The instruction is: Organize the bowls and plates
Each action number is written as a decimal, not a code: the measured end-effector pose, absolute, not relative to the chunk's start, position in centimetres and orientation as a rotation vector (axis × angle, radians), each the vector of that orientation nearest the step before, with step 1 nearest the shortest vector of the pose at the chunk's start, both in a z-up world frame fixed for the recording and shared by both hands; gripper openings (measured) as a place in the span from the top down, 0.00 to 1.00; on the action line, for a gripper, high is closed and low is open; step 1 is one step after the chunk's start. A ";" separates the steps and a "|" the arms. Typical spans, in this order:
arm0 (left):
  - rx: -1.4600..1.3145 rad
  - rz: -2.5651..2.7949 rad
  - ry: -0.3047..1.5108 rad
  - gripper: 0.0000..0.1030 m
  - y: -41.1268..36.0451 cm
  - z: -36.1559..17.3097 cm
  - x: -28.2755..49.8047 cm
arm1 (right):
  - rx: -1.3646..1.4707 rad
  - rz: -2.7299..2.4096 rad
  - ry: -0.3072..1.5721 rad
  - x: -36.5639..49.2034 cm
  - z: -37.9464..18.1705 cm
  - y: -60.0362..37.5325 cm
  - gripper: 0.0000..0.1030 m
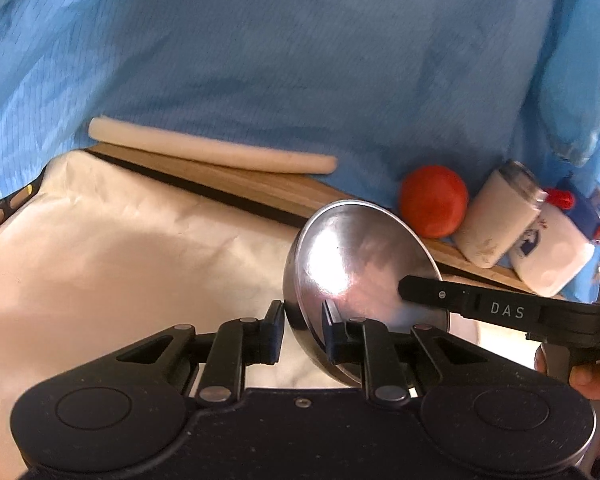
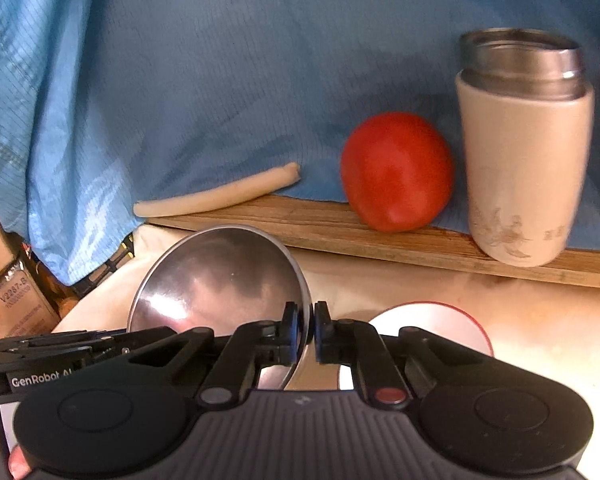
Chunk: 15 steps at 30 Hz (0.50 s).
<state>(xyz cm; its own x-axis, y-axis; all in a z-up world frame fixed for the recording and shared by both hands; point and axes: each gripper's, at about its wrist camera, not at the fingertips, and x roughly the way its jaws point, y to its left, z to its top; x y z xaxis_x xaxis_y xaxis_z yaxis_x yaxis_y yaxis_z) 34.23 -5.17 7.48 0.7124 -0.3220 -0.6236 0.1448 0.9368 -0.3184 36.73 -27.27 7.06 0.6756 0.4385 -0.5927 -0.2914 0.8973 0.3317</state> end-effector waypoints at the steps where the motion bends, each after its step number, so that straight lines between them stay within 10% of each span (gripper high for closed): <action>1: -0.254 -0.270 0.731 0.79 -5.5 7.7 33.9 | 0.220 0.410 0.718 36.3 7.3 -27.6 0.91; 15: -0.244 -0.465 0.715 0.79 -11.4 9.8 27.8 | 0.192 0.270 0.707 27.6 10.6 -34.3 0.91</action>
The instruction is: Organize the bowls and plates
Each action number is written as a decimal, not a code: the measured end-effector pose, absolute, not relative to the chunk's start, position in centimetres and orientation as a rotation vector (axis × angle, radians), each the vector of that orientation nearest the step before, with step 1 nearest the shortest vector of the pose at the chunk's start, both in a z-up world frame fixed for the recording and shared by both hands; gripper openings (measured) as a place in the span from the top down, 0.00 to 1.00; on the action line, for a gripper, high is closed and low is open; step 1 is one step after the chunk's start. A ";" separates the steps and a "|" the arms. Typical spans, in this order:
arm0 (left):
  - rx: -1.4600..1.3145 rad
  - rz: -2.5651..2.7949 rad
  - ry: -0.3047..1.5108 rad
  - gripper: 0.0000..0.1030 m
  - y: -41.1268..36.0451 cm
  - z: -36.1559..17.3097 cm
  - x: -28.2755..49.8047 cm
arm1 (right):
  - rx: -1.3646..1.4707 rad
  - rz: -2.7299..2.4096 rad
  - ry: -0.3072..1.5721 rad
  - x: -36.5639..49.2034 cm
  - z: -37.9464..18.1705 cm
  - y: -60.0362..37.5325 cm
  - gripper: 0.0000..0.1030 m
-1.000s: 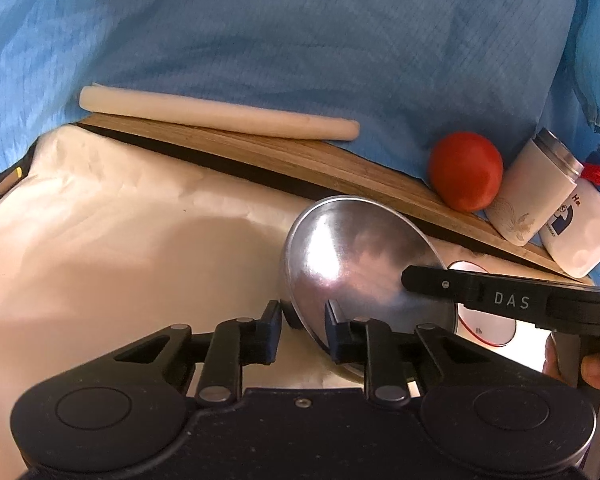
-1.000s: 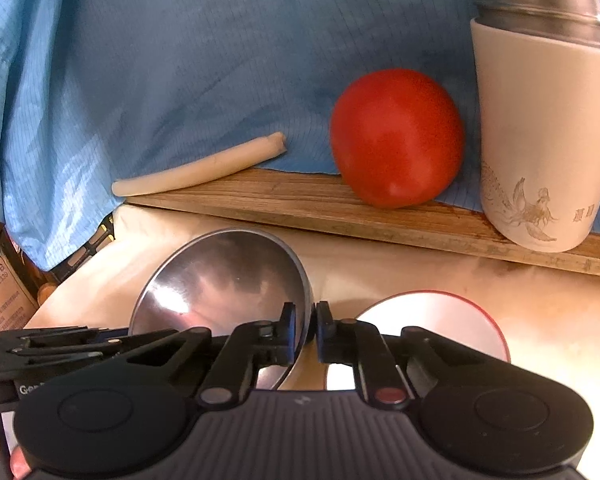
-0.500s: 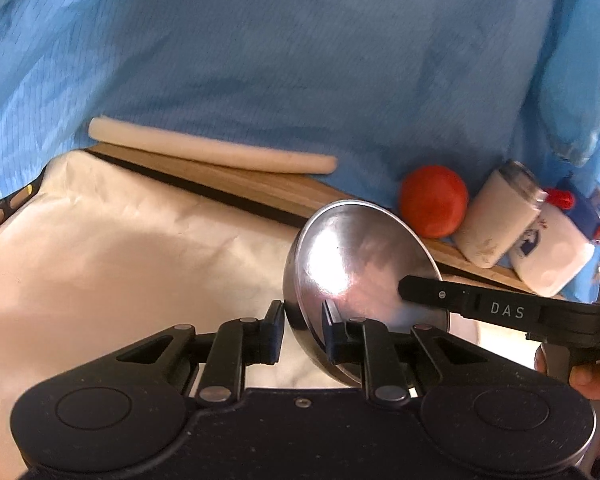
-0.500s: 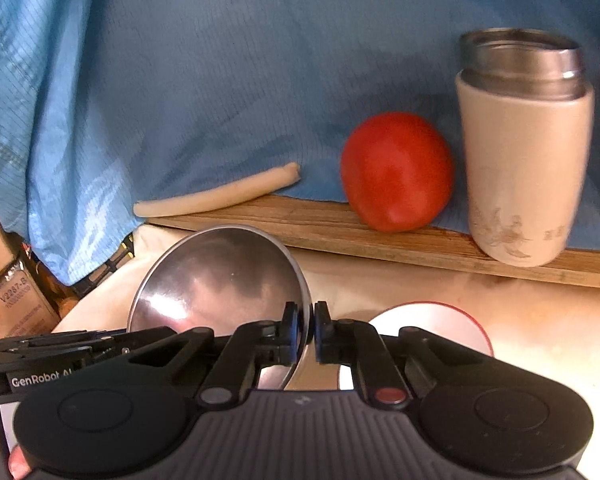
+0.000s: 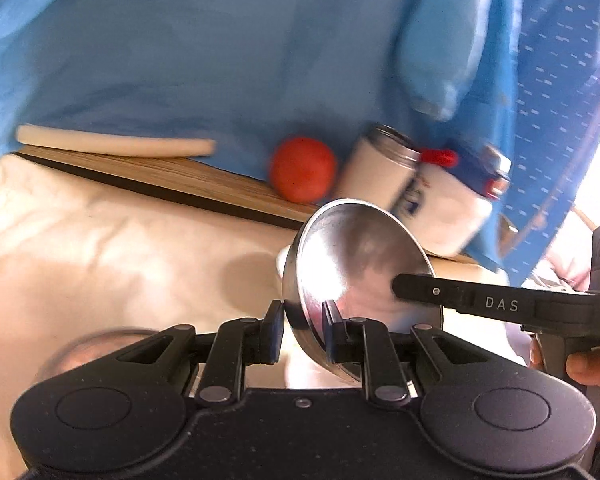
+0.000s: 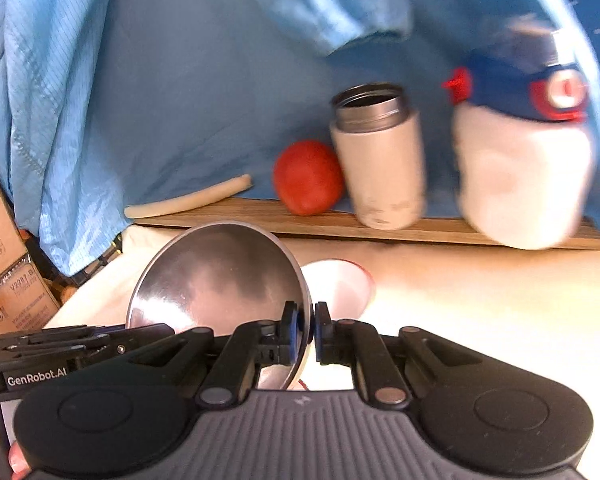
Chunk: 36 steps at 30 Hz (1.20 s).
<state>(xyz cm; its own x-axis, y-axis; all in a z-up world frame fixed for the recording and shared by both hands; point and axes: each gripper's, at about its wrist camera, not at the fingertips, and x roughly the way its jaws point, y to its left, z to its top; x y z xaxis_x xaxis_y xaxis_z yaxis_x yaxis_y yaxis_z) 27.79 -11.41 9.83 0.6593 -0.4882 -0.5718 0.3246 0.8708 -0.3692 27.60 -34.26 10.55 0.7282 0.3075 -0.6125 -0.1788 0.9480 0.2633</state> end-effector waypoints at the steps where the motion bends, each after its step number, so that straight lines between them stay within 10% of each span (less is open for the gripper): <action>1: -0.243 -0.478 0.718 0.79 -11.8 9.8 27.4 | 0.186 0.256 0.709 26.7 10.8 -34.8 0.91; 36: -0.158 -0.676 0.977 0.76 -20.1 4.3 21.8 | 0.165 0.137 0.929 18.1 6.5 -41.0 0.85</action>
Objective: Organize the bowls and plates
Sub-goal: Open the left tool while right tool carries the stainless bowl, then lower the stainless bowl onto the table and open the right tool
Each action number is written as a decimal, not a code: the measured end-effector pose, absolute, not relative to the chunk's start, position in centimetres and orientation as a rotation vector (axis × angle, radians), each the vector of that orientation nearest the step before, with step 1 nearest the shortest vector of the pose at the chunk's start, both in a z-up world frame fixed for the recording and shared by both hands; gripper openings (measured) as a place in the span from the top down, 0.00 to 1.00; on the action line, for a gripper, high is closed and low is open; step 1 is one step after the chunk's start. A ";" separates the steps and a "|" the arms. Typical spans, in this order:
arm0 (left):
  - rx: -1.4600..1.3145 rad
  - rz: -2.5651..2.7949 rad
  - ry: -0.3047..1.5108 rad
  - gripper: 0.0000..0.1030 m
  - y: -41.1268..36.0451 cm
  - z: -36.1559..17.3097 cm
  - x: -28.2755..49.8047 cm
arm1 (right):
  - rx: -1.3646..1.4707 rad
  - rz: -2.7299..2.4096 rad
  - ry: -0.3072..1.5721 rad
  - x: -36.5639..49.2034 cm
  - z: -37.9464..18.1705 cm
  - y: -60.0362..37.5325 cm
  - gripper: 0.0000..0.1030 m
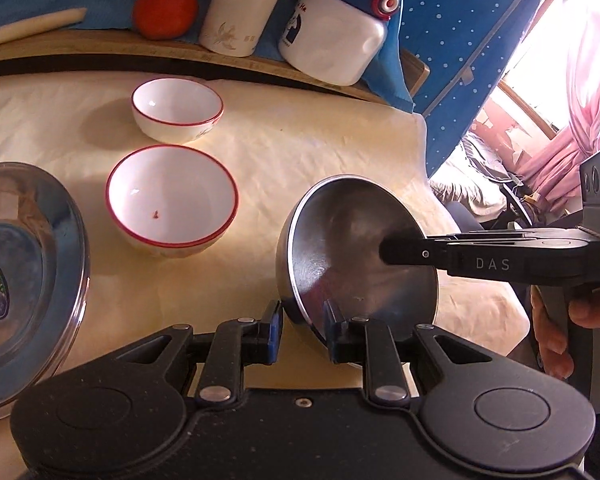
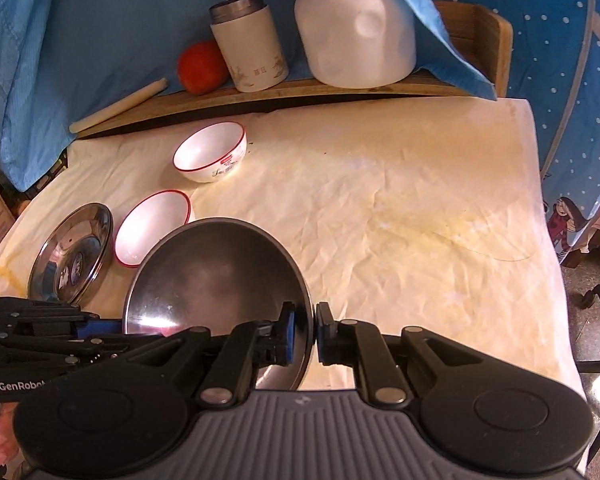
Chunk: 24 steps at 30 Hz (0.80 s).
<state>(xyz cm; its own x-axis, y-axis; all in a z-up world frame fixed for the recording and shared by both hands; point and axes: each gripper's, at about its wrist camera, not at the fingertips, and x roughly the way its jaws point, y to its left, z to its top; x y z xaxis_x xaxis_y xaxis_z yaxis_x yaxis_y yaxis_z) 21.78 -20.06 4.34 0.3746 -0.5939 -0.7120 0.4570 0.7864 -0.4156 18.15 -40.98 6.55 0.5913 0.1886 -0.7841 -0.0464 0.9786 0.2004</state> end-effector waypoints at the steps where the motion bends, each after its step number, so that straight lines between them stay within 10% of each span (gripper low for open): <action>1: -0.163 -0.676 0.979 0.76 -20.0 4.3 21.8 | 0.164 0.141 0.928 18.3 6.6 -40.9 0.84; 13: -0.142 -0.672 0.945 0.63 -19.3 5.1 21.7 | 0.194 0.154 0.912 18.8 6.5 -41.5 0.77; 24: -0.151 -0.641 0.847 0.33 -16.2 6.9 21.9 | 0.209 0.148 0.867 18.8 7.4 -41.9 0.44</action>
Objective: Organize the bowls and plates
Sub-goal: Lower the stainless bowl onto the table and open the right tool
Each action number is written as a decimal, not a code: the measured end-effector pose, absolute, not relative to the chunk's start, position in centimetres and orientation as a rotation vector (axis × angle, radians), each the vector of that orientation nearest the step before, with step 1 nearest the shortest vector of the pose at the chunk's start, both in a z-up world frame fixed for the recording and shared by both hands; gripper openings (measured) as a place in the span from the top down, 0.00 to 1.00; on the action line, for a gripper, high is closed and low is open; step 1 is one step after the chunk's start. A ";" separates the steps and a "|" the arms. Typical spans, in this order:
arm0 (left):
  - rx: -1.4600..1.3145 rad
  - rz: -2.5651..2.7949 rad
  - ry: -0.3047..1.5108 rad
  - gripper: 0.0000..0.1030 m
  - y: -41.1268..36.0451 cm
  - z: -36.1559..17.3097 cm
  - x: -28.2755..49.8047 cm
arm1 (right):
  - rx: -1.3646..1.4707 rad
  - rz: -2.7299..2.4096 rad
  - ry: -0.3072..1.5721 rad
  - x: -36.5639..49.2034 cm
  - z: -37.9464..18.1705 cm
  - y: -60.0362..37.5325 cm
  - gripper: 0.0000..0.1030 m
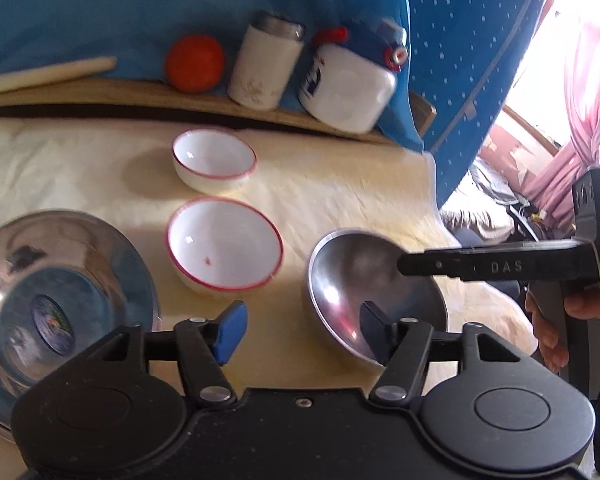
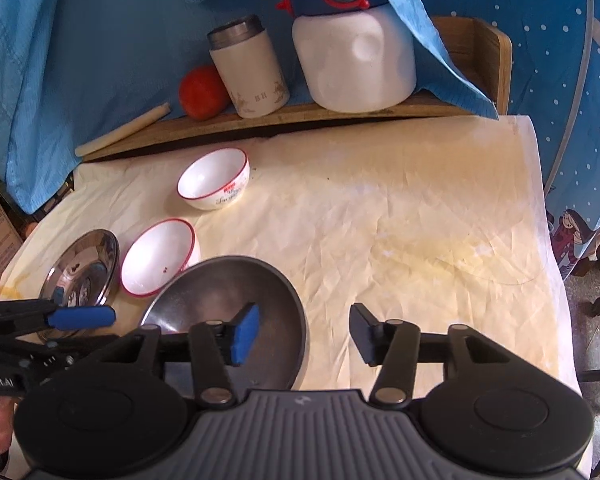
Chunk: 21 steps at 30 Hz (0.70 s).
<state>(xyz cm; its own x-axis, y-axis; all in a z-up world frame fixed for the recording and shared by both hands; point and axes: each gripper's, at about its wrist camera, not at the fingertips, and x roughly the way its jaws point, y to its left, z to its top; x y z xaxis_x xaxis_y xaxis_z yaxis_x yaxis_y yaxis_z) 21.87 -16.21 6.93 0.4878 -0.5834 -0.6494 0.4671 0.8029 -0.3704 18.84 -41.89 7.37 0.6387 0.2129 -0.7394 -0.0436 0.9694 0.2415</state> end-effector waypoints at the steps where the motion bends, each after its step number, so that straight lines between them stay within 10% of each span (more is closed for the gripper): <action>1: -0.155 -0.639 0.834 0.30 -15.8 7.3 22.0 | 0.211 0.149 0.861 18.9 7.5 -41.9 0.39; 8: -0.145 -0.531 0.730 0.04 -13.2 8.9 23.8 | 0.224 0.172 0.792 19.7 8.6 -41.4 0.16; 21: -0.006 -0.467 0.860 0.01 -13.2 6.2 29.8 | 0.182 0.272 0.754 22.6 8.9 -38.4 0.02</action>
